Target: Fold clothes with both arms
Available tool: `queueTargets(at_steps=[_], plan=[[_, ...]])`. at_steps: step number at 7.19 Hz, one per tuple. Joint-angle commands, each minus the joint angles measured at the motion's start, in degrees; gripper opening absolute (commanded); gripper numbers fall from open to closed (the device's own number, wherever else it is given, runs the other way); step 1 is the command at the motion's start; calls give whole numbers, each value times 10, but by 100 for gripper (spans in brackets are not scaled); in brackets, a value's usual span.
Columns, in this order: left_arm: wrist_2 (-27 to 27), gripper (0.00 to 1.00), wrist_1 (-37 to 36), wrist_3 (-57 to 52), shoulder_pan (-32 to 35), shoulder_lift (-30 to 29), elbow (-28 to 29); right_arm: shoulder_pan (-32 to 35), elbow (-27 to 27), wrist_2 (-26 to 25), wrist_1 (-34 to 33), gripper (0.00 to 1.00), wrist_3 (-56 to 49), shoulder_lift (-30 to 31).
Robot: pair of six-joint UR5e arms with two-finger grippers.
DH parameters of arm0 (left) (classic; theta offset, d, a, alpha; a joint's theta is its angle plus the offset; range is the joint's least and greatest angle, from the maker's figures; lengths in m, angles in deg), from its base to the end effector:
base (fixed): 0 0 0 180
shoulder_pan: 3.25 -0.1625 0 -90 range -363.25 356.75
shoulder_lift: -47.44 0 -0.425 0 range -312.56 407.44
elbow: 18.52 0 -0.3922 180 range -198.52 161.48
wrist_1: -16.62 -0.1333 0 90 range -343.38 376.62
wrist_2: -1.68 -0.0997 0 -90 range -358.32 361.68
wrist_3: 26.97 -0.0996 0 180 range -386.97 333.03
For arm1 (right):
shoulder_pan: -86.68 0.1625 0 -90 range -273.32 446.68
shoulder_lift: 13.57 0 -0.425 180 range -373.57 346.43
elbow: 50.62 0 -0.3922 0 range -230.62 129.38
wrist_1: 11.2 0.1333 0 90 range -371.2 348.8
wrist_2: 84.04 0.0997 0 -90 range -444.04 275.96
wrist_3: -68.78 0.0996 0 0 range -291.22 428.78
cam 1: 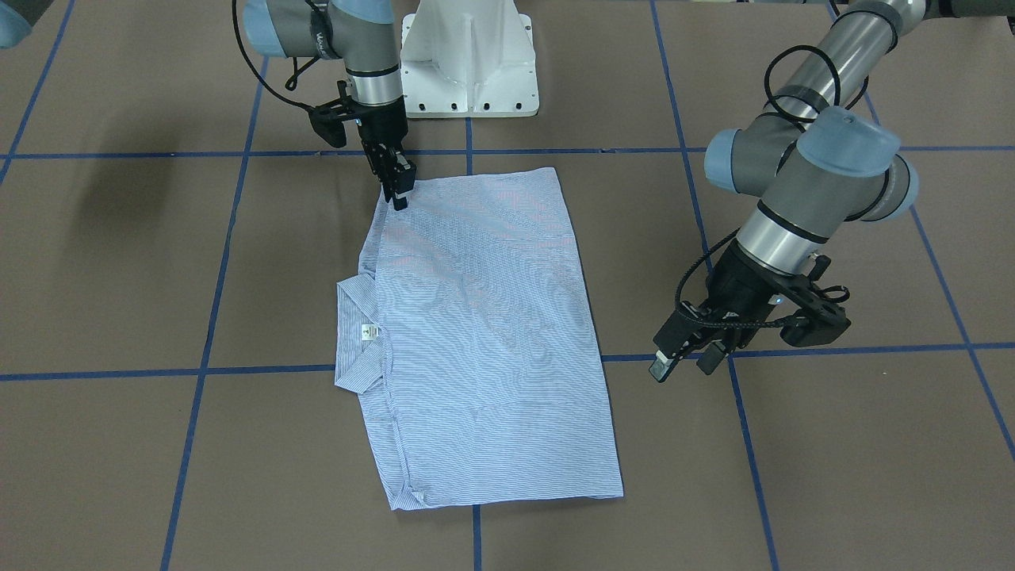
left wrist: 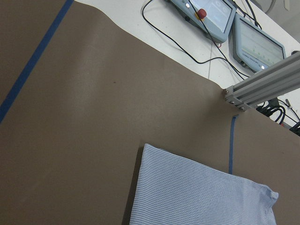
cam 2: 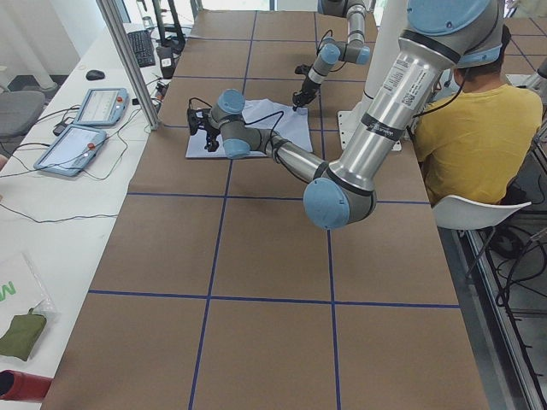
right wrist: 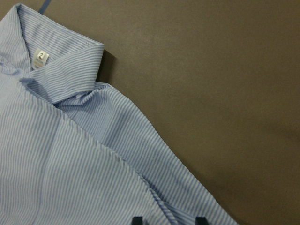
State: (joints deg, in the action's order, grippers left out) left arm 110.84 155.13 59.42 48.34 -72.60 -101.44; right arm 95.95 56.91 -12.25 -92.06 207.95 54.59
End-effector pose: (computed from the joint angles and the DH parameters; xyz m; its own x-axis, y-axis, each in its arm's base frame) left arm 0.3528 -0.6069 0.3128 0.2315 -0.1962 -0.9528 0.5333 0.8447 -0.0444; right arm -0.5639 -0.2586 0.2962 0.1369 0.7506 0.6464 -0.7458 0.5076 -0.4314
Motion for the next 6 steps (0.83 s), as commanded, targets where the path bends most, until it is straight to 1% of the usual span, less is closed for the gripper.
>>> queueTargets(at_steps=[1, 6], plan=[[0, 97, 0, 0, 0, 1, 0, 3, 0, 1, 0, 0, -3, -4], [0, 97, 0, 16, -1, 1, -6, 7, 0, 4, -9, 0, -6, -22]])
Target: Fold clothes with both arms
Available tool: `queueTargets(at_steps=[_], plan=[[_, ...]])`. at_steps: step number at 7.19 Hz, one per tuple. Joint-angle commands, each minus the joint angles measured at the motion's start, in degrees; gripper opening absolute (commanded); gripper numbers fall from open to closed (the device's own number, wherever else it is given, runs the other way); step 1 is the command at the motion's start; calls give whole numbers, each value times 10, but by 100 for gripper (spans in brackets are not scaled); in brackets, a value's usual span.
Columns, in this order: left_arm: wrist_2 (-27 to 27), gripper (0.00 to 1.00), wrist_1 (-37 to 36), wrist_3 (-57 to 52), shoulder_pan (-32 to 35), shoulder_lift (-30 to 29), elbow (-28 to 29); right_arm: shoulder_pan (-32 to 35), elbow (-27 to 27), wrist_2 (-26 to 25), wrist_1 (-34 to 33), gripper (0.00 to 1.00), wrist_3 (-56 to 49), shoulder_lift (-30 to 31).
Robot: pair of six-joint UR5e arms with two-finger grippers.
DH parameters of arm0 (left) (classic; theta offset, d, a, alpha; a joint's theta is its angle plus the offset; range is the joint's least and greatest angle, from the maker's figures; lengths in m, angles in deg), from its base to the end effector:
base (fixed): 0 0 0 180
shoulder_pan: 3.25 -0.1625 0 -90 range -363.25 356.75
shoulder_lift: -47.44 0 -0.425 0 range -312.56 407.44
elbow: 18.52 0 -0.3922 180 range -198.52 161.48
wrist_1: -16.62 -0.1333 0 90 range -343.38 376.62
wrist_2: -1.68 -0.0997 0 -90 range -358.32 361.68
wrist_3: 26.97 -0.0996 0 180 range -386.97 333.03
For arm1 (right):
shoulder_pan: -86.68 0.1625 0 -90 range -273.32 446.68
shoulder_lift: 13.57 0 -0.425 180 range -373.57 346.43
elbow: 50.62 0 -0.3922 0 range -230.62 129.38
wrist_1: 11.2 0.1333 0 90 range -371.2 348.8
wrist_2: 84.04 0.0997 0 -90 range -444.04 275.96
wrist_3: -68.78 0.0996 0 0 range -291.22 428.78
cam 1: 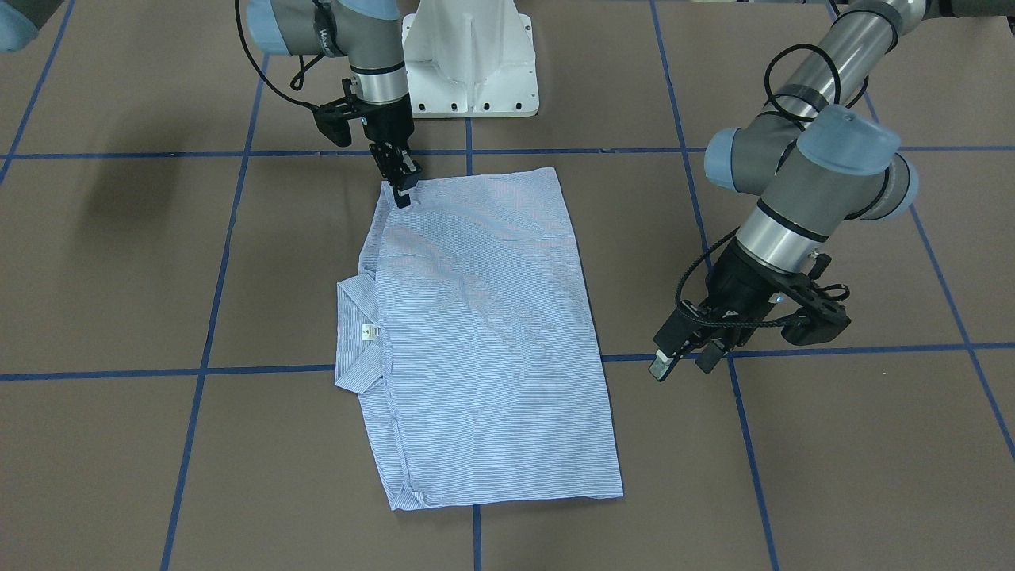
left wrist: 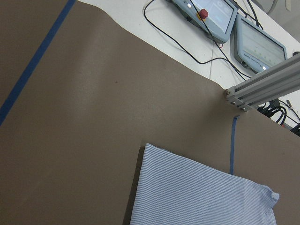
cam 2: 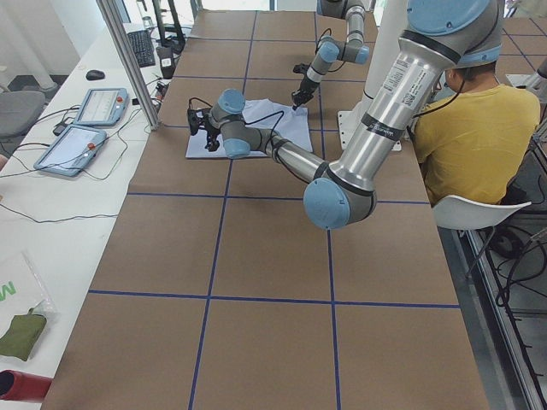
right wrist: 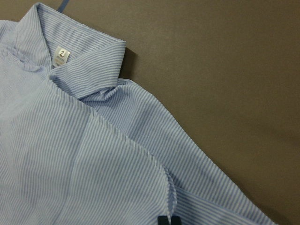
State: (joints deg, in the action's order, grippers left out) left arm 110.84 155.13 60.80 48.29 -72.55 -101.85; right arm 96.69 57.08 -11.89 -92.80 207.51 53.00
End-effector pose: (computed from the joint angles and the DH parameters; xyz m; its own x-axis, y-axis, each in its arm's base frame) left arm 0.3523 -0.6053 0.3099 0.2150 -0.2116 -0.9534 0.5378 0.8406 -0.0653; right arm -0.5636 -0.2658 0.2802 0.1246 0.7485 0.6513 -0.7410 0.5068 -0.4406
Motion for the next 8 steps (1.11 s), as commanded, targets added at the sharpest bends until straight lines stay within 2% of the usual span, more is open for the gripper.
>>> queueTargets(at_steps=[1, 3, 4, 5, 6, 7, 8], plan=[[0, 97, 0, 11, -1, 0, -4, -2, -6, 1, -2, 0, -6, -7], [0, 97, 1, 75, -25, 13, -44, -4, 2, 2, -6, 0, -7, -1], [-7, 97, 1, 107, -58, 48, -93, -16, 2, 1, -31, 0, -7, -3], [-11, 97, 0, 124, -68, 52, -105, -12, 4, 3, -31, 0, -8, 1], [-11, 97, 0, 124, -70, 55, -105, -9, 21, 4, -34, 62, -33, 9], [-11, 97, 0, 124, -70, 56, -105, -10, 31, 2, -34, 99, -40, 24], [-11, 97, 0, 124, -70, 56, -105, -12, 30, 0, -34, 100, -36, 24]])
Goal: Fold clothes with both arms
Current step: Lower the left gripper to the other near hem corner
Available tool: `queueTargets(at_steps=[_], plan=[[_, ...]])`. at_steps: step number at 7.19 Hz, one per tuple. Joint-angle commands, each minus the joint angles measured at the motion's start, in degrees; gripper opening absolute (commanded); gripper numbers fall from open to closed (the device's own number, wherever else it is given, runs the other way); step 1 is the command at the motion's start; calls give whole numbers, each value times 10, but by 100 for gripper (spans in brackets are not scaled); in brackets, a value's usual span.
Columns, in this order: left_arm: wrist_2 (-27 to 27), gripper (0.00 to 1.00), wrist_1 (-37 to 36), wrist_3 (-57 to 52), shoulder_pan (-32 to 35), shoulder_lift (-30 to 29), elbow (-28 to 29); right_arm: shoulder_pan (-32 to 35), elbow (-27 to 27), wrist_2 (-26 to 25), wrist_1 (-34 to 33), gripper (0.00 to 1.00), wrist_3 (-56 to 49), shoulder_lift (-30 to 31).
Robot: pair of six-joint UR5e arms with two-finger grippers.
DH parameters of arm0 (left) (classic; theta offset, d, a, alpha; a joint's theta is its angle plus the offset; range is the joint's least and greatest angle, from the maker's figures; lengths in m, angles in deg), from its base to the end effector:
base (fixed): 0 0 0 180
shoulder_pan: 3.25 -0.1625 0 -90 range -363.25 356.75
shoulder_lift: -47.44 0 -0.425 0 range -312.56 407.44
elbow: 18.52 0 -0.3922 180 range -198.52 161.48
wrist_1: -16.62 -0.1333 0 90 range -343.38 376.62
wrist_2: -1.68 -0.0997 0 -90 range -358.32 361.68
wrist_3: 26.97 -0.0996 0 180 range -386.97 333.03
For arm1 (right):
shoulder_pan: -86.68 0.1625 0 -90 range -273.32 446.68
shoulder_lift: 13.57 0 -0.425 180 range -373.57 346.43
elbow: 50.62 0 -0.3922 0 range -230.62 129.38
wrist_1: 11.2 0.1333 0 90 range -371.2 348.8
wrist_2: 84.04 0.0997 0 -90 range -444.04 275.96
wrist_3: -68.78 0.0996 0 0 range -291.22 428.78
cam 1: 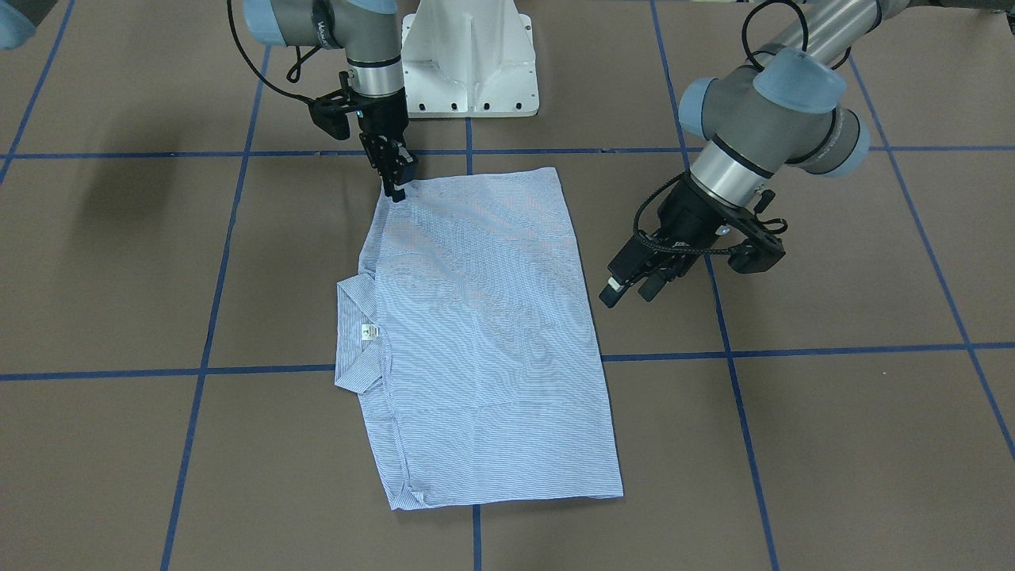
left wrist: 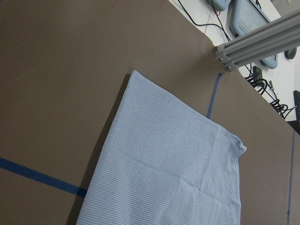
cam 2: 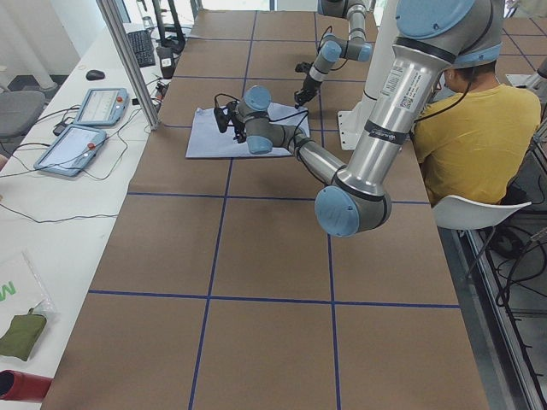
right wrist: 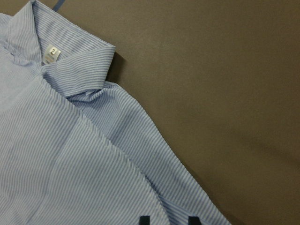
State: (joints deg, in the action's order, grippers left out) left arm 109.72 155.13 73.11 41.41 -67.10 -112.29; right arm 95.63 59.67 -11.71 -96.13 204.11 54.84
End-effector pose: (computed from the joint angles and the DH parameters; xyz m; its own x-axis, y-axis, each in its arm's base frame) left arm 0.3809 -0.5204 0.2876 0.0802 -0.3133 -0.9463 0.4753 0.8465 -0.2399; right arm -0.5532 -0.2527 0.2878 0.2128 0.7195 0.6611 -0.7378 0.5619 -0.3740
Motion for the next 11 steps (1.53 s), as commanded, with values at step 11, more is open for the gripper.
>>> queueTargets(at_steps=[11], plan=[[0, 97, 0, 3, -2, 1, -2, -16, -24, 1, 4, 77, 22, -4]])
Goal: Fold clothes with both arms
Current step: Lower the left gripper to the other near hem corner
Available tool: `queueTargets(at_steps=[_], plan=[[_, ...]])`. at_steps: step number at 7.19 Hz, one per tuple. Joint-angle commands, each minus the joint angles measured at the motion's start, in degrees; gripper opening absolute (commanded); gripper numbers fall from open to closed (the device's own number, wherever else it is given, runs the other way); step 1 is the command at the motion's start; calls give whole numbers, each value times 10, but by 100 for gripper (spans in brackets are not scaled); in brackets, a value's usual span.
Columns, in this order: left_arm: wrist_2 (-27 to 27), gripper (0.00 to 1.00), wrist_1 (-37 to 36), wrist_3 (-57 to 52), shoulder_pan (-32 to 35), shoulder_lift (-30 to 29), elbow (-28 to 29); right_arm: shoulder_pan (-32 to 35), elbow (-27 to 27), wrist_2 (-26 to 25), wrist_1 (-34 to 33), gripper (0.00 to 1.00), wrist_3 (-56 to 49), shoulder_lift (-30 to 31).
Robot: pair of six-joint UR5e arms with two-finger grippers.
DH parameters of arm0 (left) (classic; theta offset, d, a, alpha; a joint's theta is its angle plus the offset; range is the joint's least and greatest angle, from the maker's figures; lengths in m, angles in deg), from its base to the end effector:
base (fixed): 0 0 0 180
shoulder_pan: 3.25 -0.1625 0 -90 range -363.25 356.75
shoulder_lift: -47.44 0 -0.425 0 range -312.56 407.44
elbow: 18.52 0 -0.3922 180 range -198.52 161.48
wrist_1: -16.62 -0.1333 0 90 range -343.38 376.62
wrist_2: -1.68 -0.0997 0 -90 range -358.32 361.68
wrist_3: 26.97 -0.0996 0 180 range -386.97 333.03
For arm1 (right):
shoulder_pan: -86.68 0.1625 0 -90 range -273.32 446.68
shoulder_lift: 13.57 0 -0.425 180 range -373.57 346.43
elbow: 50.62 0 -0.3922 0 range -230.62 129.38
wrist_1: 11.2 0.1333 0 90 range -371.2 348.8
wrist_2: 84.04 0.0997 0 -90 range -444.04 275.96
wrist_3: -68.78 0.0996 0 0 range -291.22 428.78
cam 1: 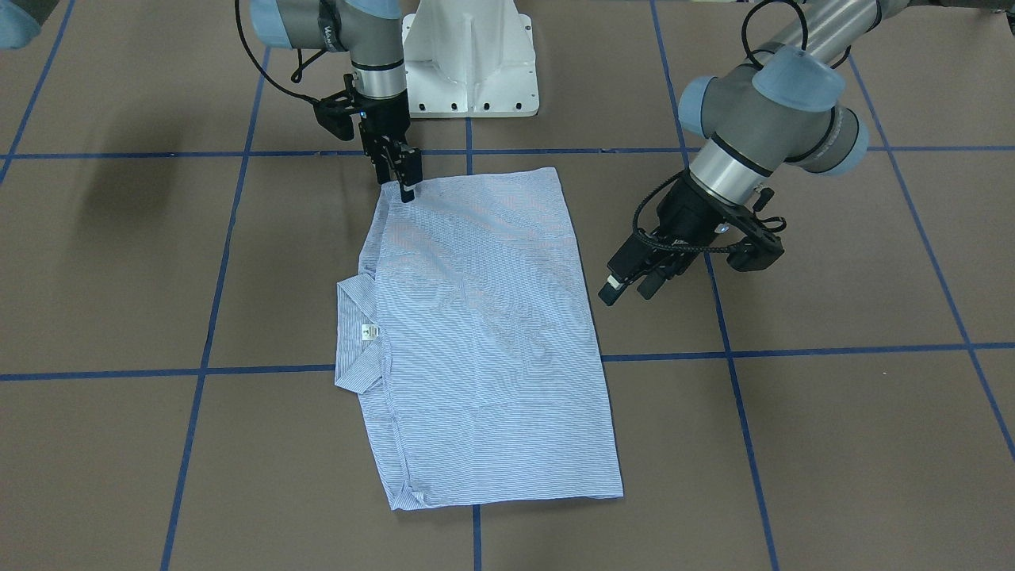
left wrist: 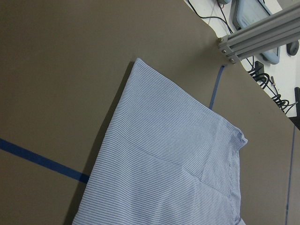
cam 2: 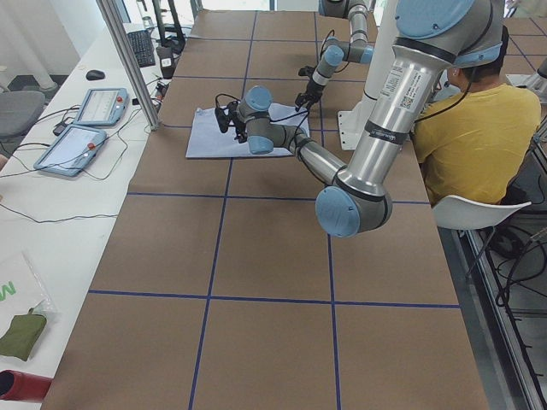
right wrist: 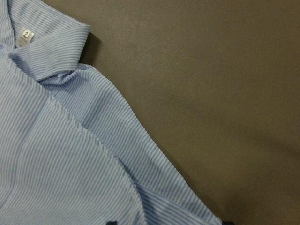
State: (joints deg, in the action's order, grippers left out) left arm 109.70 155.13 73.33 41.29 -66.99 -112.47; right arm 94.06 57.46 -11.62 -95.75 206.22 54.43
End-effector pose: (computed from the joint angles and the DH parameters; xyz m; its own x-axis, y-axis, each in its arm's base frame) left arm 0.3812 -0.5189 0.2874 0.0782 -0.3155 -0.9457 0.4739 0.8463 -0.2432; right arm -0.5710 -0.2387 0.2994 0.2223 0.7368 0.6385 -0.7391 0.5544 -0.3825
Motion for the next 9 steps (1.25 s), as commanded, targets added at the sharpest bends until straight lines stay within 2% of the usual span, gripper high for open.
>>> queueTargets(at_steps=[1, 2, 3, 7, 8, 9], plan=[[0, 97, 0, 3, -1, 0, 0, 0, -1, 0, 0, 70, 2, -1], [0, 97, 0, 5, -1, 0, 0, 0, -1, 0, 0, 42, 8, -1], [0, 97, 0, 5, -1, 0, -1, 0, -1, 0, 0, 0, 8, 0], [0, 97, 0, 17, -3, -1, -1, 3, 5, 15, -4, 0, 2, -5], [-8, 97, 0, 29, -15, 0, -2, 4, 10, 22, -4, 0, 2, -5], [-39, 97, 0, 55, -40, 1, -2, 4, 17, 23, -5, 0, 2, -5]])
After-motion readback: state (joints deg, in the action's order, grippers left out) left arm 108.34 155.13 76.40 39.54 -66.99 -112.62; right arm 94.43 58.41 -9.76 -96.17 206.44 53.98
